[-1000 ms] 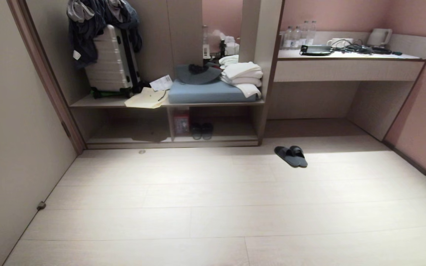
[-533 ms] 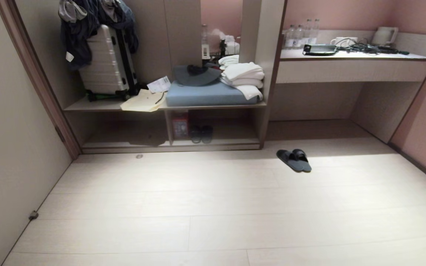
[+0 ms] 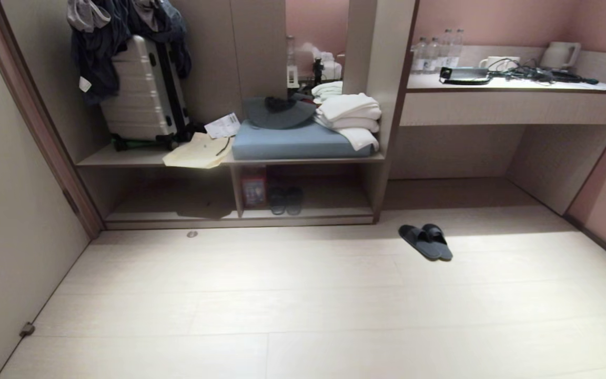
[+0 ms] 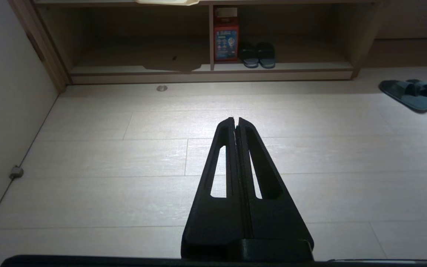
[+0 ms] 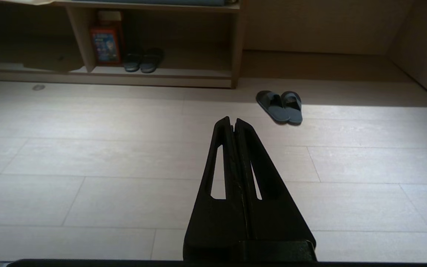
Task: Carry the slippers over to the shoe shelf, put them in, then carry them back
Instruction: Pick up the slippers on the floor
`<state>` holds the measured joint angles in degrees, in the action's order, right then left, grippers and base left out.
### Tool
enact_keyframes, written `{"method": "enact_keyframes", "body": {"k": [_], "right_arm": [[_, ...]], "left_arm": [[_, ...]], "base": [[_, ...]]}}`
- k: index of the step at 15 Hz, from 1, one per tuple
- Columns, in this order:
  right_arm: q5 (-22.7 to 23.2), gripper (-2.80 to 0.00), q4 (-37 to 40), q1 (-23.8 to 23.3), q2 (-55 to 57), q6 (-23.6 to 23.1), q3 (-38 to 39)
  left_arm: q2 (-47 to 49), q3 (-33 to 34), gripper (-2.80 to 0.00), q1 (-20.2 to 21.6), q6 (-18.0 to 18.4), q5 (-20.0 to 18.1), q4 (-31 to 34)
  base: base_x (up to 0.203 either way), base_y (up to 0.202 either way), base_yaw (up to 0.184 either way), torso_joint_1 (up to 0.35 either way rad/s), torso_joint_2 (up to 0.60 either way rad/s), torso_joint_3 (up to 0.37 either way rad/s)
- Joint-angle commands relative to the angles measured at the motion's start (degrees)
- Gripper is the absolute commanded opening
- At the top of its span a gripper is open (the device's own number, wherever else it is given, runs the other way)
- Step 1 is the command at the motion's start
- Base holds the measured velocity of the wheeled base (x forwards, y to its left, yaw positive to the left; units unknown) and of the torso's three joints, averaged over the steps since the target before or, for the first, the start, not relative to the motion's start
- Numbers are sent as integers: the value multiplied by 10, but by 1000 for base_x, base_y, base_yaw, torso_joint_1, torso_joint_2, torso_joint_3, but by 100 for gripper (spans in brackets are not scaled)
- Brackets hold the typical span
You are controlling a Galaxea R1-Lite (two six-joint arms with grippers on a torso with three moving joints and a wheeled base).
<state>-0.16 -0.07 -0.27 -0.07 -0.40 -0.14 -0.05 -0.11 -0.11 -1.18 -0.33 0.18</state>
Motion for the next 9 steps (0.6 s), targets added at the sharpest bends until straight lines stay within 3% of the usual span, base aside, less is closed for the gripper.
{"method": "enact_keyframes", "body": {"k": [1, 9], "right_arm": [[0, -280, 0, 0, 0, 0, 0], [1, -280, 0, 0, 0, 0, 0]], "left_arm": [[0, -1, -280, 0, 0, 0, 0], [0, -1, -280, 0, -4, 2, -1]], "base": [[198, 0, 3, 3, -6, 2], [196, 0, -2, 2, 5, 3]]}}
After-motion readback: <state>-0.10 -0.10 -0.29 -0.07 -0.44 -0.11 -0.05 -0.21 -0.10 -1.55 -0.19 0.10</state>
